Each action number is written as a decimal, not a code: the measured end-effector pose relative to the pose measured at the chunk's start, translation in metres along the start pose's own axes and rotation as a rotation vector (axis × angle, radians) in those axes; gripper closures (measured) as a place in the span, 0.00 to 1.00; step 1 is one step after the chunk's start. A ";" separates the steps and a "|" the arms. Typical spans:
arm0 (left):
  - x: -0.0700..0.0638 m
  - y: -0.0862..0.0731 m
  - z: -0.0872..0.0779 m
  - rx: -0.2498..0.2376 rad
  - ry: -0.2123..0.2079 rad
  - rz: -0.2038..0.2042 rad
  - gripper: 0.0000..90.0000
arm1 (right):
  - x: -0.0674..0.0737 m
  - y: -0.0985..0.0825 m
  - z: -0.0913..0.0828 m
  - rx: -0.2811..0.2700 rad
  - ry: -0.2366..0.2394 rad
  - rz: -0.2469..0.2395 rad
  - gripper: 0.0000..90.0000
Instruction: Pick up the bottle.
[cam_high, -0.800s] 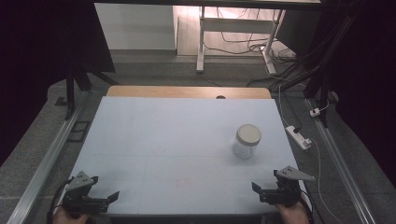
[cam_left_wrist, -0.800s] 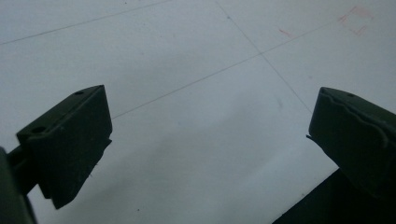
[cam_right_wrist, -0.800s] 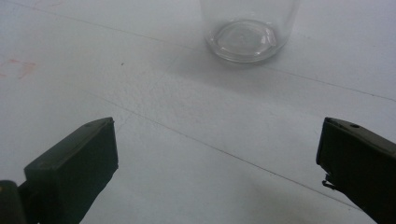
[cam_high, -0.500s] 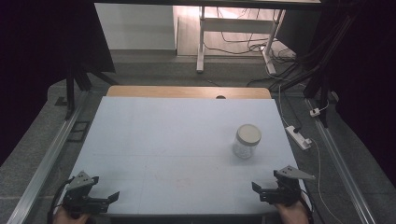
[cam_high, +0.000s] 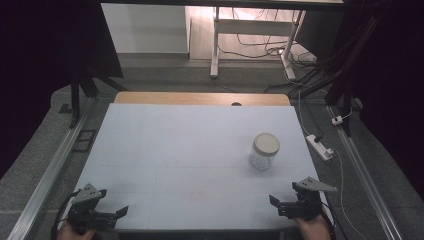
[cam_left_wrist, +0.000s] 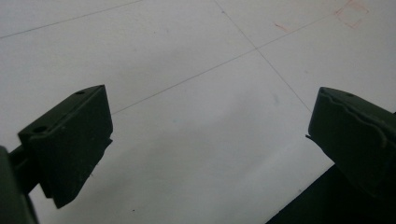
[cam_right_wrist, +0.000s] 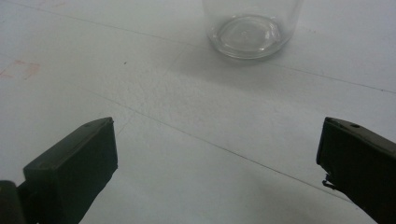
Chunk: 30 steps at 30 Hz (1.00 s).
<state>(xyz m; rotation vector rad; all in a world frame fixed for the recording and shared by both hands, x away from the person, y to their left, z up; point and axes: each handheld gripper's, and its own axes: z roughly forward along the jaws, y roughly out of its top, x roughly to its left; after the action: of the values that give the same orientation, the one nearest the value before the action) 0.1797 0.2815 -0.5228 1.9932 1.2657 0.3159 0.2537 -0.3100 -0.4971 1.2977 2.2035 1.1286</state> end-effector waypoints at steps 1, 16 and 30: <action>0.000 0.000 0.000 0.000 0.000 0.000 0.01 | 0.000 0.000 0.000 0.002 0.001 -0.002 0.00; -0.001 0.000 0.000 0.000 -0.006 0.009 0.01 | 0.006 0.007 0.003 -0.001 0.026 -0.036 0.00; 0.000 0.000 0.000 -0.003 -0.018 0.004 0.01 | 0.010 0.016 0.010 -0.018 0.042 -0.078 0.00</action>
<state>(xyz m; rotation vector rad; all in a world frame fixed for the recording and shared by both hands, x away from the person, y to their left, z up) 0.1798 0.2820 -0.5229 1.9923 1.2490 0.3006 0.2639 -0.2923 -0.4904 1.1796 2.2478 1.1538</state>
